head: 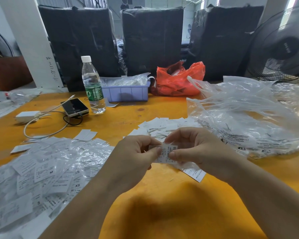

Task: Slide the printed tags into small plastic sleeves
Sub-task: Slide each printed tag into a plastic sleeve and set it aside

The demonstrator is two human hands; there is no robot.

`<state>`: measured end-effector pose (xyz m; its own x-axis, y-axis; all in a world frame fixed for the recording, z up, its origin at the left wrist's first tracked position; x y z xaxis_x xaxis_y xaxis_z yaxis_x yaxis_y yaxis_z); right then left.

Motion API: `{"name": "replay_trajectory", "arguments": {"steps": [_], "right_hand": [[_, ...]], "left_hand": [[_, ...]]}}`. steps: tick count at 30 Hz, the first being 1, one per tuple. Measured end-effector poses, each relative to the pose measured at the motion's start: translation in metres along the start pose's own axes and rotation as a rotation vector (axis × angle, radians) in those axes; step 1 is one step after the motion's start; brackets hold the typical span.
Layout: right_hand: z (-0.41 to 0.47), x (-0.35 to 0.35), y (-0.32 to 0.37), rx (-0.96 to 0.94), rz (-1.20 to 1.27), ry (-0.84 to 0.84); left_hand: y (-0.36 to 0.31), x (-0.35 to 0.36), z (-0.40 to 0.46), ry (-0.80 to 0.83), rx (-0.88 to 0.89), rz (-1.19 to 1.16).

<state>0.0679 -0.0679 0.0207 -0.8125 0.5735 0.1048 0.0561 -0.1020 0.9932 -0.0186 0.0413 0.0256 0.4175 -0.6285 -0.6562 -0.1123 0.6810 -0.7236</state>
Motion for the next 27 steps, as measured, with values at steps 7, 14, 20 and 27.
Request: {"name": "replay_trajectory", "arguments": {"steps": [7,14,20,27], "right_hand": [[0.000,0.001,0.000,-0.006,-0.020,0.002],[-0.001,-0.002,0.005,-0.012,-0.010,-0.025],[-0.002,-0.001,0.004,-0.005,-0.008,-0.028],[-0.002,0.001,0.003,-0.021,-0.011,-0.008]], "left_hand": [[0.003,0.006,0.000,0.074,-0.041,-0.046],[0.012,0.003,0.002,0.072,-0.134,-0.177],[0.006,-0.001,0.001,0.029,-0.055,-0.101],[-0.001,0.004,-0.001,0.039,0.004,-0.104]]}}
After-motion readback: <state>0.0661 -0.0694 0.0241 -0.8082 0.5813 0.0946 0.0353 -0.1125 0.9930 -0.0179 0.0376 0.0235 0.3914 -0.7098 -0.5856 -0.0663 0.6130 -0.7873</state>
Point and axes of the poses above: each hand's wrist, its own z-axis towards the middle knuckle, its own x-axis out of the palm, y = z × x, the point moved 9 cm from there along z, towards the middle knuckle, and after that the axes turned 14 degrees about z, right-handed, at the moved point
